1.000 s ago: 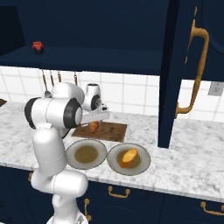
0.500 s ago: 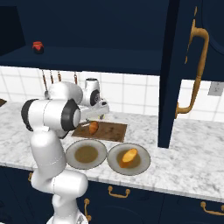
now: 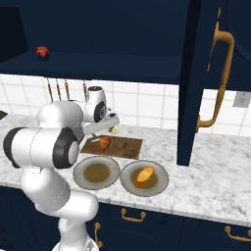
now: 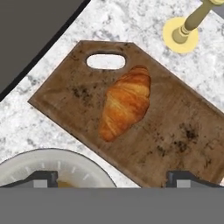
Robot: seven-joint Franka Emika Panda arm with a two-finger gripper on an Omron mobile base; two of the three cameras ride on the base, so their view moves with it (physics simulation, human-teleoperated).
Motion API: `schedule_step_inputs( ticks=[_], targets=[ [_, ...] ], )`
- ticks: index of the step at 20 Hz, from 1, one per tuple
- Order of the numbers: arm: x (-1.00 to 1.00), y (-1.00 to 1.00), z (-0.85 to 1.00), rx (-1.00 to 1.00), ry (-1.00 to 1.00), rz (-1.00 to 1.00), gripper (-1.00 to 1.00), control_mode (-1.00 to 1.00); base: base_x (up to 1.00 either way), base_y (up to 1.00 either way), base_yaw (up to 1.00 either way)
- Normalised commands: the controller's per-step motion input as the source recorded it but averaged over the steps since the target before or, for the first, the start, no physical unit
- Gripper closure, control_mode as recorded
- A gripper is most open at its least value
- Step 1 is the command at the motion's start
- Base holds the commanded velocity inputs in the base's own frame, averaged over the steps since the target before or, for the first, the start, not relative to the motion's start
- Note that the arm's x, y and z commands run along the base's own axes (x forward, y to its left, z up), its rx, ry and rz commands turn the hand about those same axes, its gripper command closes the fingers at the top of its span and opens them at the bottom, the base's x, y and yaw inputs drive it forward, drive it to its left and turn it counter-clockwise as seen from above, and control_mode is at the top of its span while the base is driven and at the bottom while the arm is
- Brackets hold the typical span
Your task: From the different types of pastries on the counter, select a croissant and place it on the cutting board. Then retrieve a jar of jam from the cabinet and place it alongside the croissant on the cutting board.
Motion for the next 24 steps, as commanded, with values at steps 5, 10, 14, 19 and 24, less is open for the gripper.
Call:
schedule_step_inputs(
  ticks=[5, 10, 14, 19, 24],
  targets=[
    [-0.73, 0.06, 0.17, 0.0, -0.14, 0.0, -1.0, -1.0, 0.0, 0.0, 0.0],
    [-0.6, 0.18, 0.41, 0.0, -0.26, 0.0, -1.0, -1.0, 0.0, 0.0, 0.0],
    [-0.32, 0.31, 0.26, -0.02, -0.19, 0.01, -1.0, -1.0, 0.0, 0.0, 0.0],
    [-0.27, 0.2, 0.27, 0.0, -0.19, -0.03, -1.0, -1.0, 0.0, 0.0, 0.0],
    [-0.38, 0.08, 0.73, 0.0, -0.26, -0.06, -1.0, -1.0, 0.0, 0.0, 0.0]
  ],
)
